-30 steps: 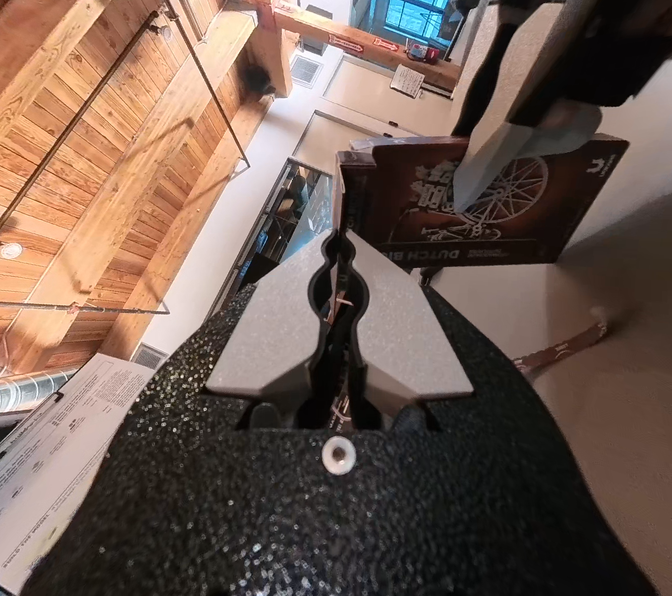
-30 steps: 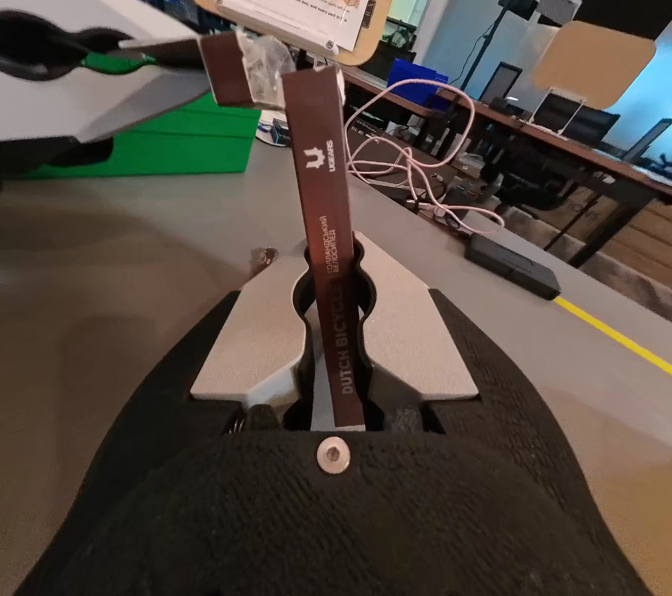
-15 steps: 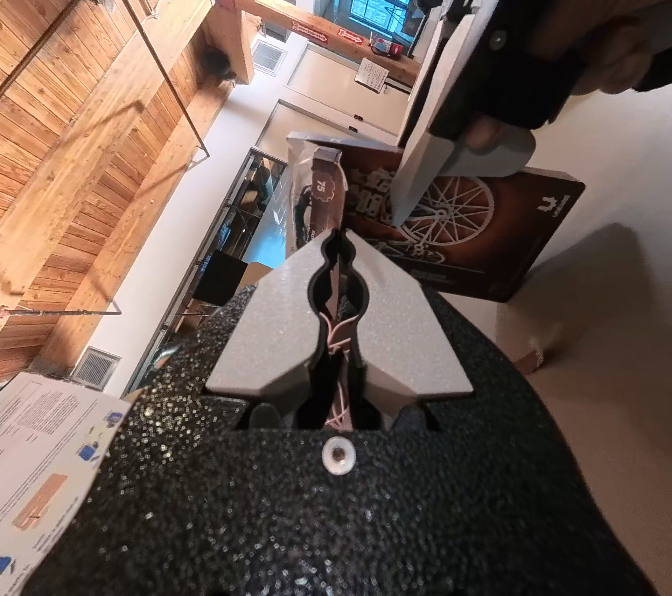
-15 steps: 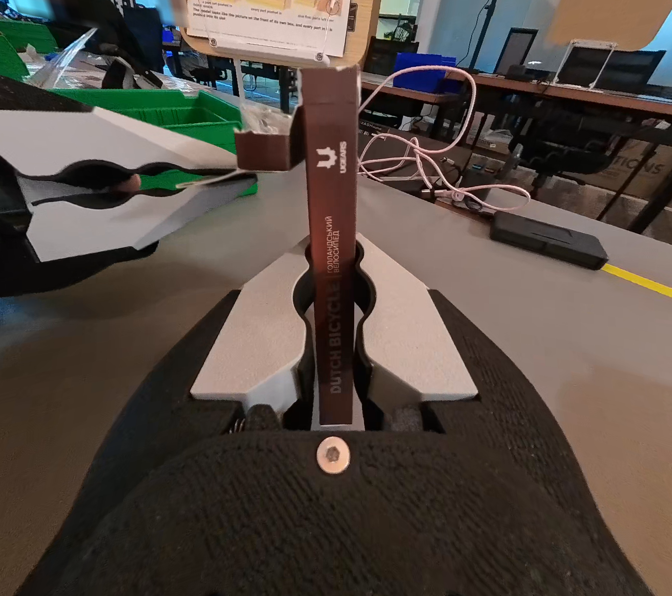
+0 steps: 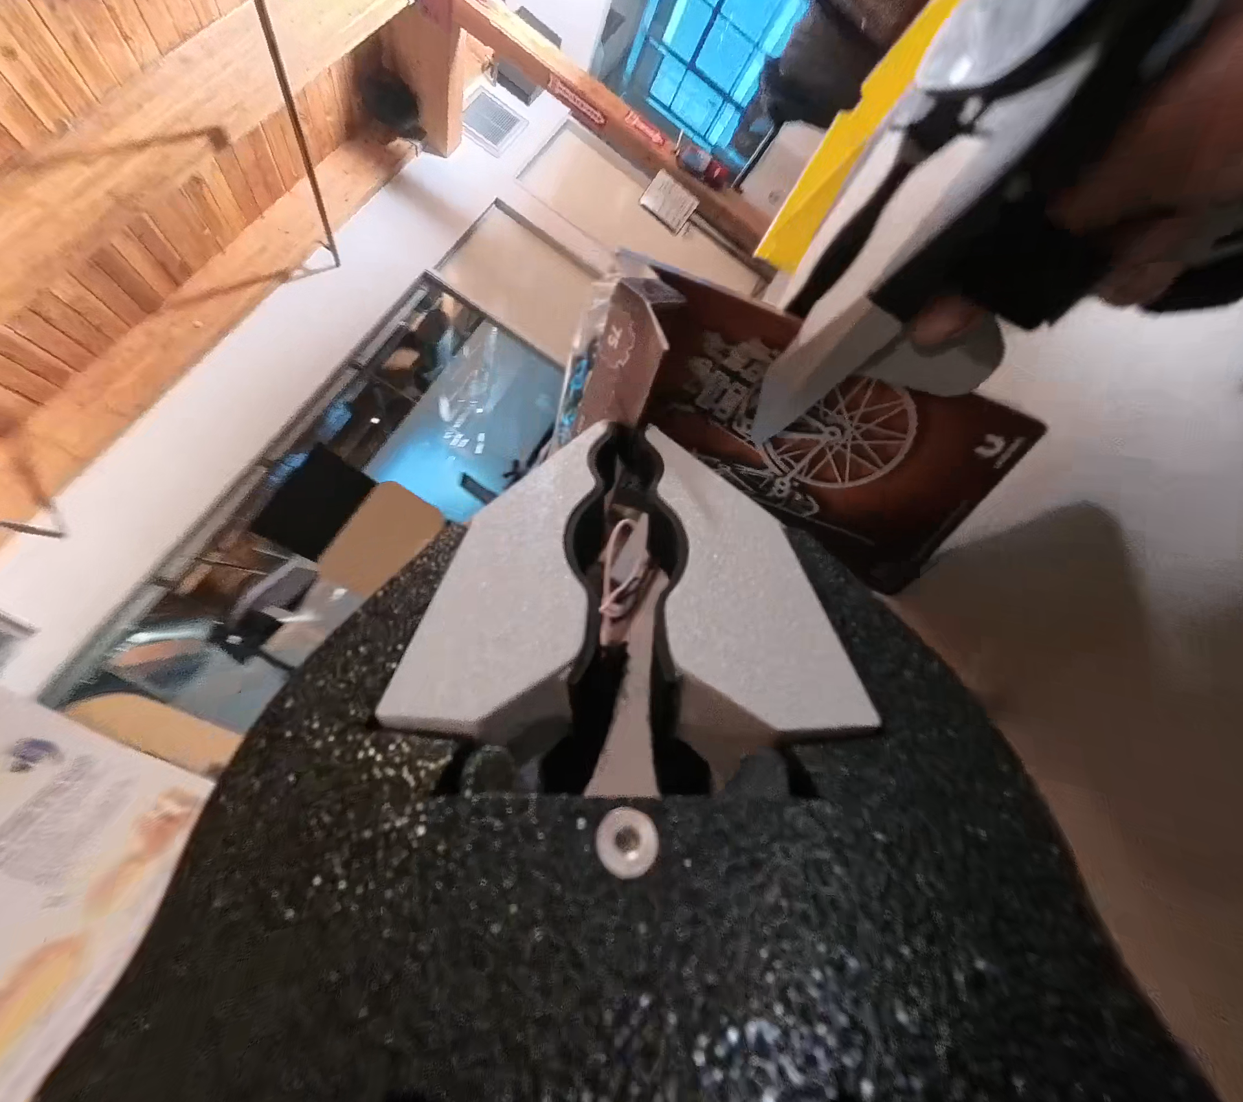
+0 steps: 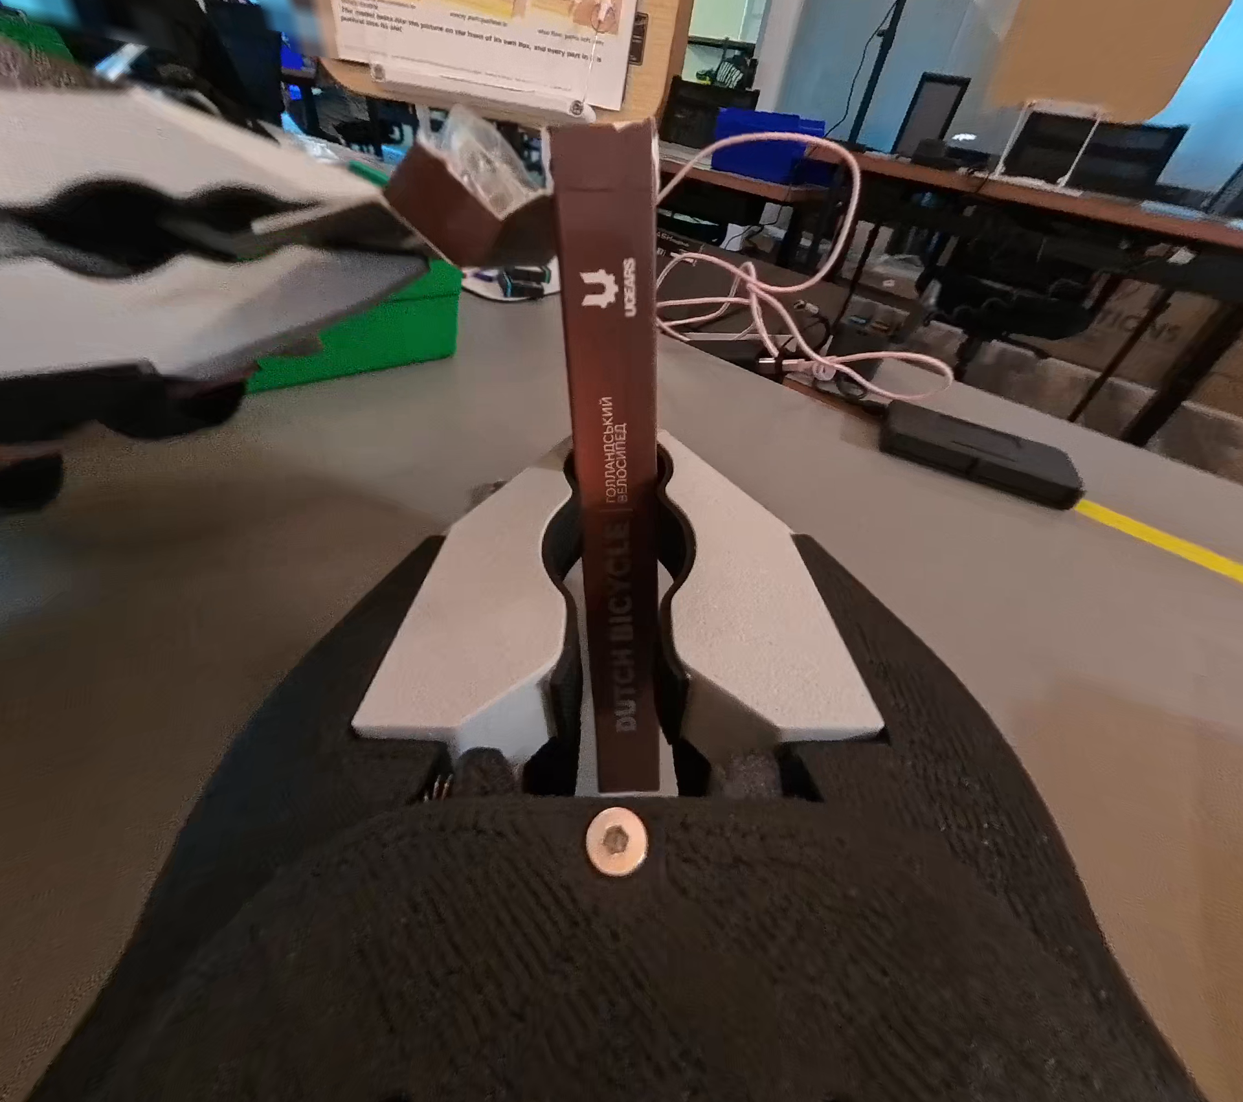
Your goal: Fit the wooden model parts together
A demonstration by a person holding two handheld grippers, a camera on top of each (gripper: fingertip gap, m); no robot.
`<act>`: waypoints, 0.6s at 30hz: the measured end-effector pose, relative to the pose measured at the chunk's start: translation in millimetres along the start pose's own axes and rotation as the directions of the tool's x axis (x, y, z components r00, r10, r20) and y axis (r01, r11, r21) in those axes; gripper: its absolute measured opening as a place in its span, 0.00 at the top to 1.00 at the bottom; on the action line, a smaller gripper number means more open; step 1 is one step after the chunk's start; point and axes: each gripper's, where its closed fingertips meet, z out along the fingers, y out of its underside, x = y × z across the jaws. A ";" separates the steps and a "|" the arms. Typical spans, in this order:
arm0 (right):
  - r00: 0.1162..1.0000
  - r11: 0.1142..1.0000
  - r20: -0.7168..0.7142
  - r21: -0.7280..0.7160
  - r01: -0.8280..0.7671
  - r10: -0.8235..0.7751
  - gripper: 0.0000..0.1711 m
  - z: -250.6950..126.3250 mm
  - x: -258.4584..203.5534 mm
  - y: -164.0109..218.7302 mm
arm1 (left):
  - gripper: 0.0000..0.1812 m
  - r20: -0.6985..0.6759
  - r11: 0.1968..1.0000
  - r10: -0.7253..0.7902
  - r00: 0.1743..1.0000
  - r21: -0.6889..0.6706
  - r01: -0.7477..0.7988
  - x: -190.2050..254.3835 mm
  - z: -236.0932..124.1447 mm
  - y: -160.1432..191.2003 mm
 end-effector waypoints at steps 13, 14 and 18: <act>0.979 0.993 -0.178 0.045 0.106 -0.097 0.92 -17.2 47.9 -4.3 | 0.80 -0.492 0.801 -0.598 0.633 -0.399 0.447 67.2 -32.6 36.8; 0.979 0.993 -0.176 0.041 0.107 -0.098 0.92 -16.8 48.1 -3.3 | 0.80 -0.494 0.805 -0.590 0.639 -0.428 0.412 73.3 -33.2 42.2; 0.981 0.992 -0.154 0.027 0.120 -0.114 0.92 -13.6 42.8 0.3 | 0.83 -0.510 0.820 -0.540 0.670 -0.497 0.283 95.7 -34.5 62.3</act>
